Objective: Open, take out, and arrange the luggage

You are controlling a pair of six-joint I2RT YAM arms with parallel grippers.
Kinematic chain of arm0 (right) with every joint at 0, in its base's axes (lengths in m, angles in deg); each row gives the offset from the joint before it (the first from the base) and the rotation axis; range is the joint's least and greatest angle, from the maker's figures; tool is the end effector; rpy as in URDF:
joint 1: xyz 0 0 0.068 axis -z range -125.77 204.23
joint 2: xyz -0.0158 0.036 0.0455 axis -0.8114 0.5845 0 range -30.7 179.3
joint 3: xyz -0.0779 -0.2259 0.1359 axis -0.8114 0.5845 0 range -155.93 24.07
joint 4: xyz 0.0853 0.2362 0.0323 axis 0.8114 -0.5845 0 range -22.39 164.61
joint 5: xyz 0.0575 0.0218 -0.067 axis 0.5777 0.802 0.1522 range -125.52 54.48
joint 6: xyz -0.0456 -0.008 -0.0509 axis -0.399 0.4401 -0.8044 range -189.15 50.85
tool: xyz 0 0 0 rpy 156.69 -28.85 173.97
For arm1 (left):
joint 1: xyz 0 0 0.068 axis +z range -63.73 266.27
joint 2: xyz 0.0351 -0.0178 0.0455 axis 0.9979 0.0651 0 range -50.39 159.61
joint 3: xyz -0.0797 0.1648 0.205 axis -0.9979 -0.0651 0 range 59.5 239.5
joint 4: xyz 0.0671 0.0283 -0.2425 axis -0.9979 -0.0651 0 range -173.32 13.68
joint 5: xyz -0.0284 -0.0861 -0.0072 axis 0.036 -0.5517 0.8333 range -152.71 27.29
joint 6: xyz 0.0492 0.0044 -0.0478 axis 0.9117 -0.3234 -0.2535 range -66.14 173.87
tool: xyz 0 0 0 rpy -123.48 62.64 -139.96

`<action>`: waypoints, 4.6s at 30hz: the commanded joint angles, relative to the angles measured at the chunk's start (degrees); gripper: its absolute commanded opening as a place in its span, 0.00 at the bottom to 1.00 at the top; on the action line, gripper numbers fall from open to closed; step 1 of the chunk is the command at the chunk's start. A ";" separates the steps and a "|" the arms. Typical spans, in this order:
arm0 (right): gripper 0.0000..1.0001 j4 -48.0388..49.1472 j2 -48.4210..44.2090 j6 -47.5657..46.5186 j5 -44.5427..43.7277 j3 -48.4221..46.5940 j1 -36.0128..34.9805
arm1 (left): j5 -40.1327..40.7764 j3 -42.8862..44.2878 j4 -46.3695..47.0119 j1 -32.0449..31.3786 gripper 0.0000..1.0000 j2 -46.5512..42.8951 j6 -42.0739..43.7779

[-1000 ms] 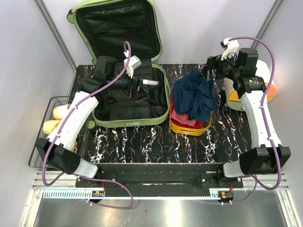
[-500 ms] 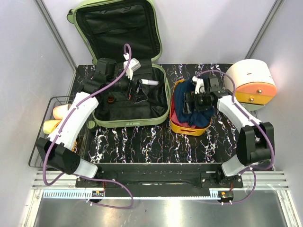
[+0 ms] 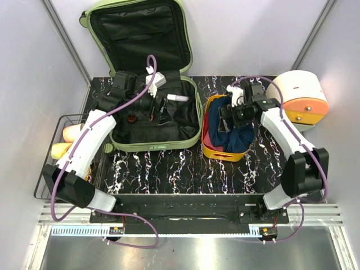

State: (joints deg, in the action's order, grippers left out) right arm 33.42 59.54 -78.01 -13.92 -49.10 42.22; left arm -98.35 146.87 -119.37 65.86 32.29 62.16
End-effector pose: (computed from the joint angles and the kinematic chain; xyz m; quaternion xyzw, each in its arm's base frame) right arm 0.3191 0.0888 0.2607 -0.2216 0.9200 0.1875 0.2635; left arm 0.2793 -0.1385 0.3826 0.3415 0.7972 -0.3177 0.3833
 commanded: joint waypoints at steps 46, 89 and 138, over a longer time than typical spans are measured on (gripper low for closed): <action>0.76 -43.62 -22.31 -58.74 -9.49 8.52 2.16 | 2.24 -2.29 -5.82 0.80 0.99 -7.00 6.47; 0.00 -18.21 -9.36 -22.32 -8.77 5.13 -14.80 | 5.84 -7.22 -6.44 1.42 0.99 -11.75 8.32; 0.78 -52.07 -13.09 -37.73 -0.89 -19.09 3.14 | 4.26 -0.10 -8.63 1.33 0.99 -8.06 7.70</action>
State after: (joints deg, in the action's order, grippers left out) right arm -2.79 42.16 -121.22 -27.05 -61.17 48.26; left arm -92.93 143.81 -129.23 66.87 23.24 70.18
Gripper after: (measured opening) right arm 0.817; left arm 0.988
